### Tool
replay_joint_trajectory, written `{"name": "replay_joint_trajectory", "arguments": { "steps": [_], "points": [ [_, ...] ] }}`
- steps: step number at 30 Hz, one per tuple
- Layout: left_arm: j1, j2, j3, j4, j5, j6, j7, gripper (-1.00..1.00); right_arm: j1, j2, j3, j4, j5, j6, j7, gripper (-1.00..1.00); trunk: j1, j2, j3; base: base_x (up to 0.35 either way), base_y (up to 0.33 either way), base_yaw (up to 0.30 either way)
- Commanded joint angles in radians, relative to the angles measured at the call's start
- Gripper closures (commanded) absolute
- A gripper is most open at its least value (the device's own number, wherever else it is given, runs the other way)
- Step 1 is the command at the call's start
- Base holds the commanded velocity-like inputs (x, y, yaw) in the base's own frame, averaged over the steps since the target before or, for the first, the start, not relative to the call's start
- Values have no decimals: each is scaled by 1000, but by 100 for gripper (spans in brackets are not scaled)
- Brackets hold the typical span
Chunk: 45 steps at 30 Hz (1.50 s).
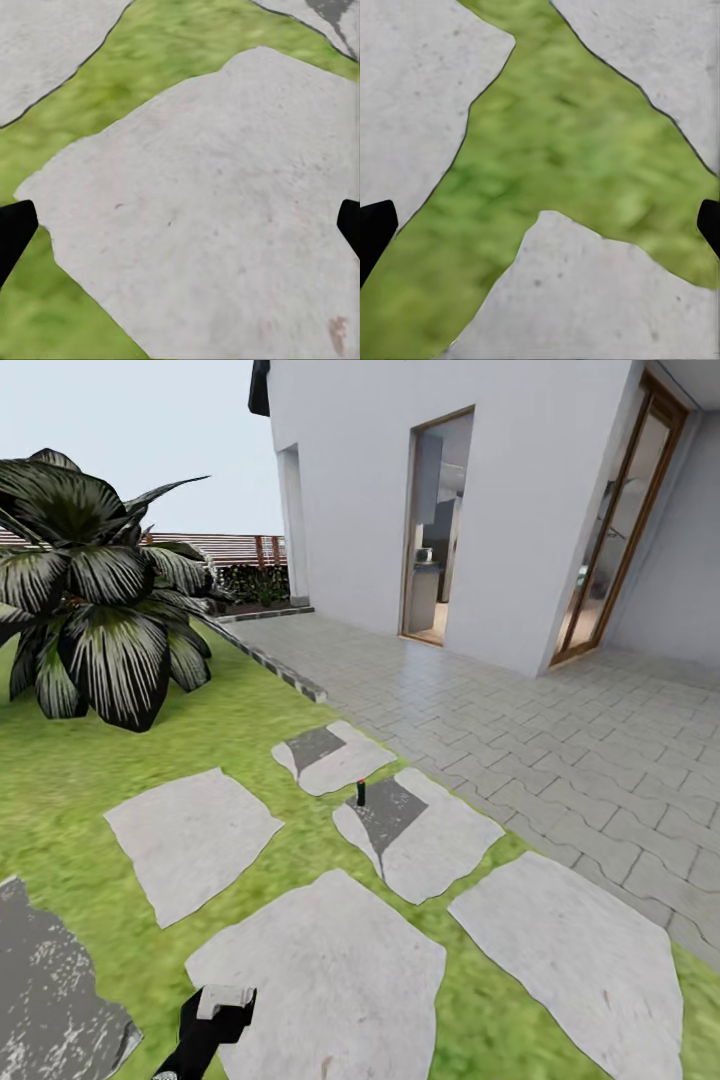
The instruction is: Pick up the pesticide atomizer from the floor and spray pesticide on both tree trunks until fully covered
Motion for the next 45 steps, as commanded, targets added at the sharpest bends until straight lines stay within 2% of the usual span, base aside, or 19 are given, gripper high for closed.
{"name": "replay_joint_trajectory", "arguments": {
  "steps": [1,7,10,12,13,17,25,45],
  "points": [
    [-1,0,0,0,0,-1,0,-100,0,0,0,0,0,0,0,-100,0,0,0,315,-126,0],
    [-4,3,-1,-5,-1,-4,-1,-100,0,0,1,0,0,0,0,-100,0,0,0,315,-126,0],
    [-8,0,-1,-44,-4,-4,-1,-100,0,0,1,0,0,0,-1,-100,0,0,0,315,-126,0],
    [-10,-5,-1,-93,-18,-1,-2,-100,0,0,1,0,0,0,-1,-100,0,0,0,314,-133,0],
    [-11,-15,-4,-148,-42,1,-3,-100,0,0,1,0,0,0,-1,-100,0,0,0,308,-147,0],
    [-11,-37,-28,-202,-81,4,-3,-100,0,0,1,0,0,0,-1,-100,0,0,0,305,-152,0],
    [-10,-42,-39,-213,-87,5,-4,-100,0,0,1,0,0,0,0,-100,0,0,0,304,-157,0],
    [-3,-26,-29,-193,-87,5,5,-100,0,0,1,0,0,0,0,-100,0,0,0,304,-157,0]
  ]
}}
